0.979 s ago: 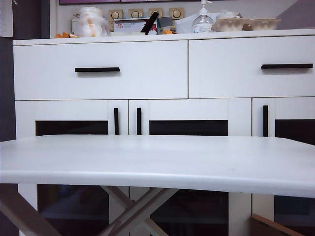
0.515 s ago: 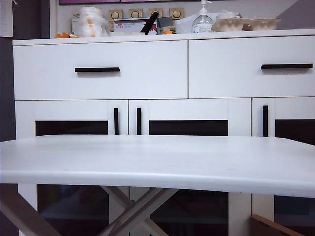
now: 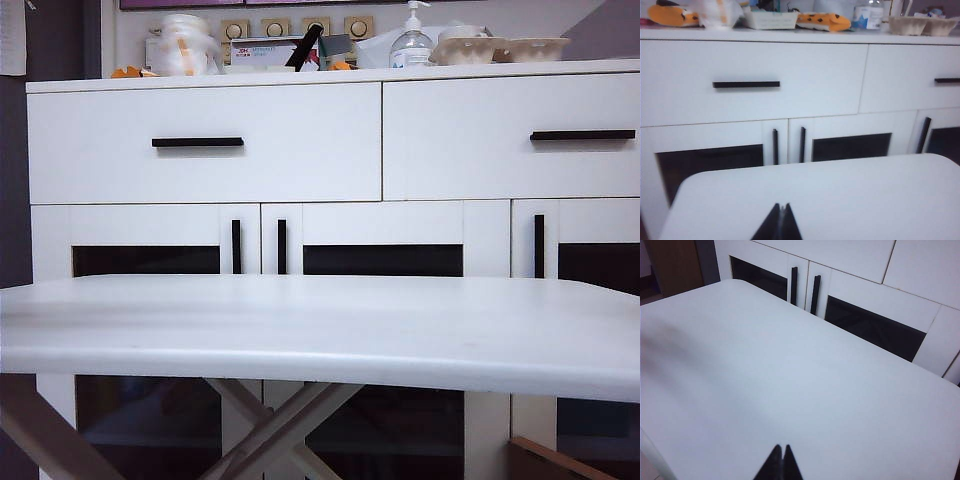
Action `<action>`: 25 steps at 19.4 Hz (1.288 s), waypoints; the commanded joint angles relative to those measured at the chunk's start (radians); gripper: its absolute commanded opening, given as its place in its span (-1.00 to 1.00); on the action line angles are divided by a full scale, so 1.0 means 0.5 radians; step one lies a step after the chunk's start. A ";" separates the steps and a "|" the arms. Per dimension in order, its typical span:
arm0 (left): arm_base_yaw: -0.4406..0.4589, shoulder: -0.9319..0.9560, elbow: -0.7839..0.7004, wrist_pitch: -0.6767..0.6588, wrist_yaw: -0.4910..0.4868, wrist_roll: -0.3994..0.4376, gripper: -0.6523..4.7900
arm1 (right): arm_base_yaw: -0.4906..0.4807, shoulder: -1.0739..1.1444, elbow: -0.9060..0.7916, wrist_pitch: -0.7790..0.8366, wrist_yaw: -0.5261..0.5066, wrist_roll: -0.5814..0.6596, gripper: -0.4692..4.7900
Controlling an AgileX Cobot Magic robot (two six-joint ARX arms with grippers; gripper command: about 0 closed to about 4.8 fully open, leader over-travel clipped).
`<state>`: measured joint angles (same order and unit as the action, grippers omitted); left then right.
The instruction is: Pick up a can of beer from the white table, open the left drawer, place the beer inside the drawer, and finally close the drawer.
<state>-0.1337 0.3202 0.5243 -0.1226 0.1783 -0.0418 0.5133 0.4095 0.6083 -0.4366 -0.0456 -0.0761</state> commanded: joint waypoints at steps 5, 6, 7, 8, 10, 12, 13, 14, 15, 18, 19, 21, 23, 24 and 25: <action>0.002 -0.423 -0.385 -0.054 -0.143 0.001 -0.78 | 0.003 -0.004 0.012 0.023 0.005 -0.005 -0.82; 0.004 -0.467 -0.412 -0.060 -0.192 0.002 -0.78 | 0.003 -0.004 0.012 0.023 0.003 -0.005 -0.82; 0.014 -0.520 -0.446 -0.078 -0.291 0.002 -0.78 | 0.003 -0.004 0.012 0.023 0.001 -0.005 -0.82; 0.030 -0.555 -0.491 -0.079 -0.365 0.002 -0.78 | 0.003 -0.004 0.012 0.023 0.000 -0.005 -0.82; 0.067 -0.595 -0.606 -0.048 -0.375 0.010 -0.78 | 0.003 -0.004 0.012 0.023 0.002 -0.006 -0.82; 0.073 -0.632 -0.762 0.069 -0.284 0.009 -0.78 | 0.003 -0.004 0.012 0.023 0.002 -0.005 -0.82; 0.074 -0.632 -0.818 0.127 -0.258 0.009 -0.78 | 0.003 -0.004 0.012 0.024 0.003 -0.005 -0.82; 0.075 -0.632 -0.851 0.152 -0.259 0.010 -0.78 | 0.003 -0.004 0.012 0.023 0.002 -0.005 -0.82; 0.094 -0.632 -0.878 0.167 -0.259 0.011 -0.78 | 0.003 -0.004 0.012 0.023 0.002 -0.005 -0.82; 0.221 -0.632 -0.934 0.192 -0.257 0.011 -0.78 | 0.003 -0.005 0.012 0.023 0.003 -0.005 -0.82; 0.269 -0.632 -0.957 0.224 -0.225 0.011 -0.78 | 0.003 -0.004 0.012 0.023 0.003 -0.005 -0.82; 0.294 -0.632 -1.014 0.278 -0.131 0.016 -0.78 | 0.003 -0.004 0.012 0.023 0.003 -0.005 -0.82; 0.293 -0.632 -1.030 0.238 -0.107 0.026 -0.78 | 0.003 -0.004 0.012 0.023 0.003 -0.005 -0.82; 0.293 -0.632 -1.030 0.239 -0.108 0.045 -0.78 | 0.003 -0.004 0.012 0.023 0.002 -0.005 -0.82; 0.292 -0.632 -1.030 0.240 -0.109 0.063 -0.78 | 0.003 -0.004 0.012 0.023 0.002 -0.005 -0.82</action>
<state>0.0135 0.0036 0.0071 -0.0124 0.1200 -0.0280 0.5133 0.4095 0.6086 -0.4366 -0.0456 -0.0761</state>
